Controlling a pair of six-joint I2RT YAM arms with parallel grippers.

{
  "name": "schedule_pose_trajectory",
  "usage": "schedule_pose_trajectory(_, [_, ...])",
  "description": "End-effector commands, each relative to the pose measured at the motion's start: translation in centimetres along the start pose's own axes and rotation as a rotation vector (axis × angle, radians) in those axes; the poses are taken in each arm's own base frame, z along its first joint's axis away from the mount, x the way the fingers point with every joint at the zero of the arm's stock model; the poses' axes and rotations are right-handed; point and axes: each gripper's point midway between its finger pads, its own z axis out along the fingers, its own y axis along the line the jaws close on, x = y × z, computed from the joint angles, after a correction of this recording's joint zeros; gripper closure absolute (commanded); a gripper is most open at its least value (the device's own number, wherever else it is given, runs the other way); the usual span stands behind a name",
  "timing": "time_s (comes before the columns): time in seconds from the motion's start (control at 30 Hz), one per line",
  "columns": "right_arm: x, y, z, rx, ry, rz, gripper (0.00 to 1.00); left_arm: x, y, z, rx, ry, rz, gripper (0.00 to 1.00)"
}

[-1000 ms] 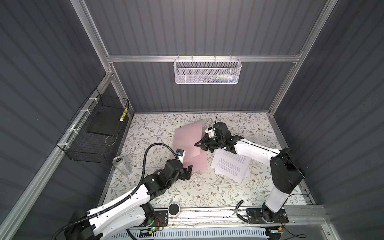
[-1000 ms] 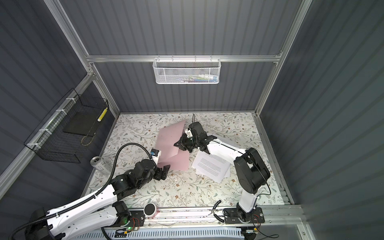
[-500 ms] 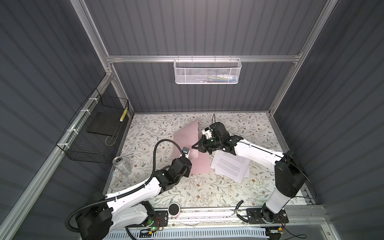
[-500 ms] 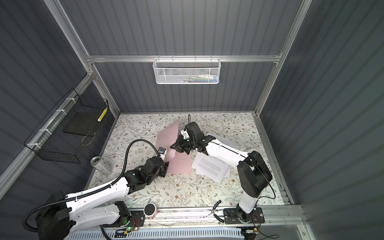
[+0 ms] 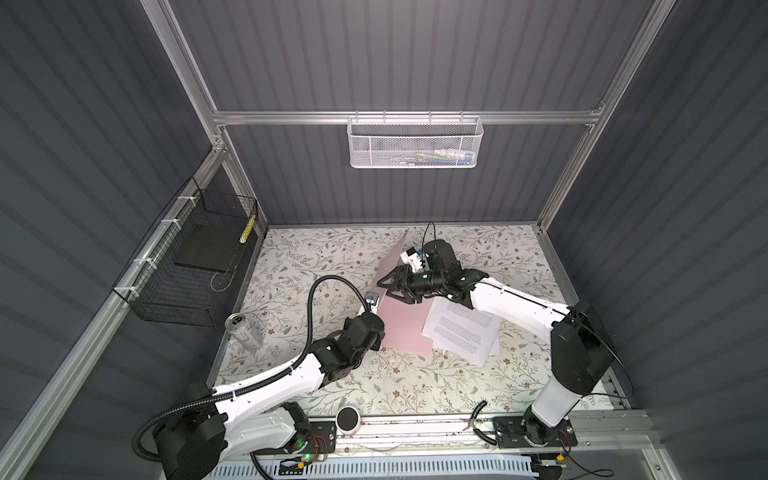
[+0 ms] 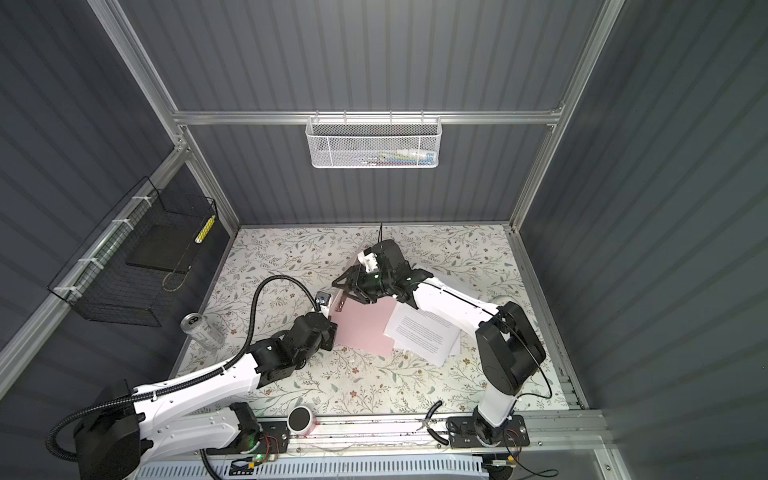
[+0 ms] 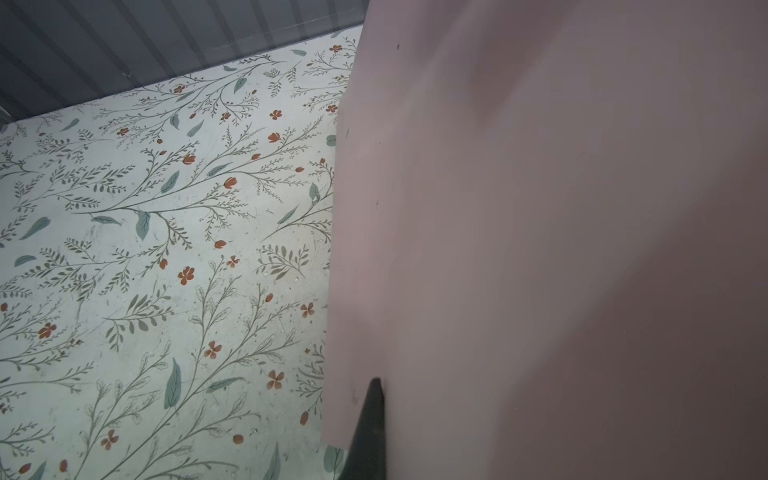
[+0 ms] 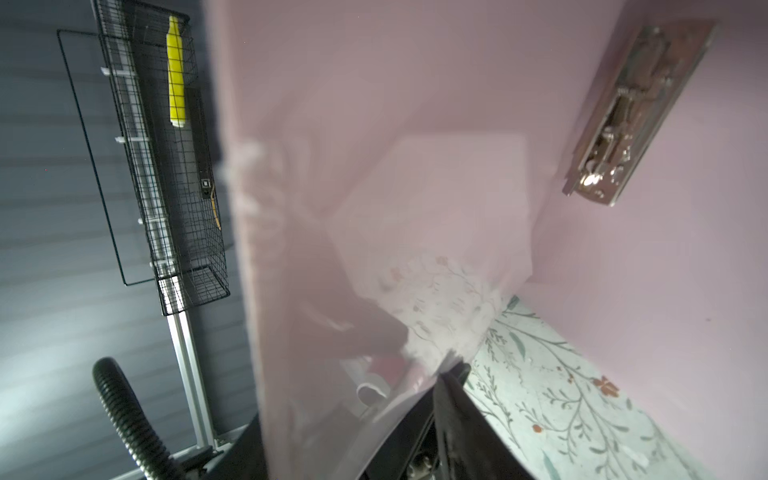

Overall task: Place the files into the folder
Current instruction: 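Raise the pink folder's cover upright with right gripper while left gripper holds folder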

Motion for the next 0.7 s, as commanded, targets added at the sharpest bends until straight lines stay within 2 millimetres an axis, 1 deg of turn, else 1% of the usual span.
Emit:
schedule_pose_trajectory(0.0, [-1.9, 0.4, -2.0, -0.037, -0.047, -0.025, 0.40, 0.1, 0.1, -0.3, 0.014, -0.017, -0.125, 1.00])
schedule_pose_trajectory(0.13, [-3.4, -0.5, -4.7, -0.069, -0.117, -0.011, 0.34, 0.4, -0.1, -0.6, 0.051, -0.032, -0.220, 1.00])
schedule_pose_trajectory(0.23, [-4.4, -2.2, -5.9, -0.061, -0.151, 0.015, 0.33, 0.9, 0.2, -0.8, 0.059, -0.039, -0.272, 1.00])
schedule_pose_trajectory(0.3, [-4.7, -3.7, -6.1, -0.056, -0.163, 0.042, 0.33, 1.2, 0.4, -0.9, 0.052, -0.039, -0.291, 1.00])
schedule_pose_trajectory(0.37, [-4.9, -5.5, -5.8, -0.035, -0.167, 0.069, 0.33, 1.5, 0.8, -1.0, 0.041, -0.039, -0.311, 1.00])
schedule_pose_trajectory(0.43, [-4.7, -7.1, -5.1, -0.009, -0.157, 0.084, 0.34, 1.7, 0.8, -1.0, 0.044, -0.043, -0.334, 1.00])
schedule_pose_trajectory(0.5, [-4.3, -9.0, -3.9, 0.029, -0.127, 0.101, 0.36, 2.0, 0.9, -1.0, 0.043, -0.045, -0.363, 1.00])
schedule_pose_trajectory(0.57, [-3.9, -11.2, -2.6, 0.070, -0.096, 0.124, 0.41, 2.1, 0.7, -1.0, 0.063, -0.051, -0.377, 1.00])
schedule_pose_trajectory(0.63, [-3.6, -12.7, -1.4, 0.083, -0.073, 0.142, 0.44, 2.0, 0.6, -1.0, 0.068, -0.052, -0.381, 1.00])
schedule_pose_trajectory(0.67, [-3.4, -13.4, -0.8, 0.090, -0.061, 0.154, 0.47, 1.9, 0.7, -1.1, 0.063, -0.053, -0.379, 1.00])
